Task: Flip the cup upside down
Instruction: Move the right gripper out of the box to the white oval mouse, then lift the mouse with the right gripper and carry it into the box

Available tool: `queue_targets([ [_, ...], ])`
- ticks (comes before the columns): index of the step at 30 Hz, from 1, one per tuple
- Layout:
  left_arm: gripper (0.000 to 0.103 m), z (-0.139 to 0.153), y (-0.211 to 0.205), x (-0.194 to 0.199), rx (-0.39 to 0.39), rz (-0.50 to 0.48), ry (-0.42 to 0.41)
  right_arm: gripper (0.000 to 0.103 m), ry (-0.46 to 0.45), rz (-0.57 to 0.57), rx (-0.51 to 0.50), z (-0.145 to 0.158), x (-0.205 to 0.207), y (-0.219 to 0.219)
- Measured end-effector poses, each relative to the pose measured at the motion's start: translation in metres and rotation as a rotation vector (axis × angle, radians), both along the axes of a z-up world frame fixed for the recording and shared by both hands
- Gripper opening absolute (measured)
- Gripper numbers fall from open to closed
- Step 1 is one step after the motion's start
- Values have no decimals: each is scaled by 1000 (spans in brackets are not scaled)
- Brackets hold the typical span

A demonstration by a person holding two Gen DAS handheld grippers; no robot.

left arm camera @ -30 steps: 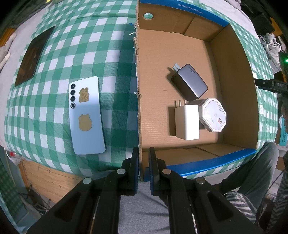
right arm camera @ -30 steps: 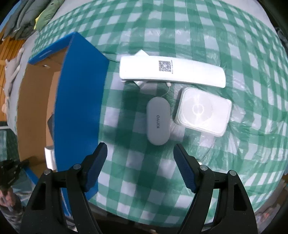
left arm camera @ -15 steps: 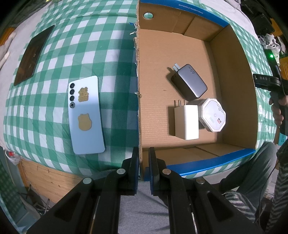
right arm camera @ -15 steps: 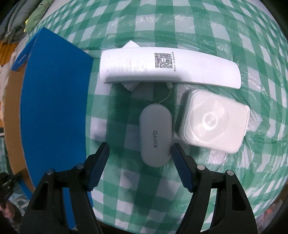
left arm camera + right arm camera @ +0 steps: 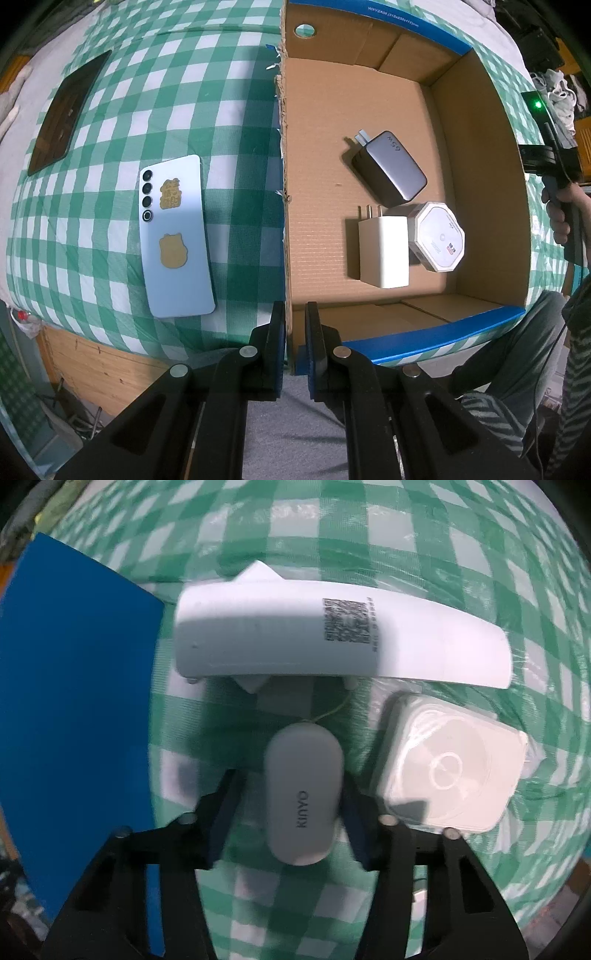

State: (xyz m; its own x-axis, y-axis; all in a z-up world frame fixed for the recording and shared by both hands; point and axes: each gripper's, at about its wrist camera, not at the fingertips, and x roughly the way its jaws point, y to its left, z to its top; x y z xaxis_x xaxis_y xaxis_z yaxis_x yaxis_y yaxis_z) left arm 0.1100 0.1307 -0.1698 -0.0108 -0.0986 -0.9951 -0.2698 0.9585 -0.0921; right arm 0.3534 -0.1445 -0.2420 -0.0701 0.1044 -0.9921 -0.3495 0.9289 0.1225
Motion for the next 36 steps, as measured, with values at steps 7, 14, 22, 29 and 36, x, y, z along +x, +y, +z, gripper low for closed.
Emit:
queue_targets([
  [7, 8, -2, 0, -1, 1, -1, -1, 37, -5, 2, -19, 7, -6, -6],
  [14, 8, -2, 1, -1, 1, 0, -2, 37, 9, 51, -20, 16, -31, -12],
  [22, 8, -2, 1, -1, 3, -2, -1, 37, -18, 108, -17, 45, -61, -16],
  [29, 8, -1, 1, 0, 2, 0, -3, 37, -50, 149, 17, 81, -82, -28],
  [36, 8, -1, 2, 0, 1, 0, -2, 37, -75, 178, 89, 113, -92, -26],
])
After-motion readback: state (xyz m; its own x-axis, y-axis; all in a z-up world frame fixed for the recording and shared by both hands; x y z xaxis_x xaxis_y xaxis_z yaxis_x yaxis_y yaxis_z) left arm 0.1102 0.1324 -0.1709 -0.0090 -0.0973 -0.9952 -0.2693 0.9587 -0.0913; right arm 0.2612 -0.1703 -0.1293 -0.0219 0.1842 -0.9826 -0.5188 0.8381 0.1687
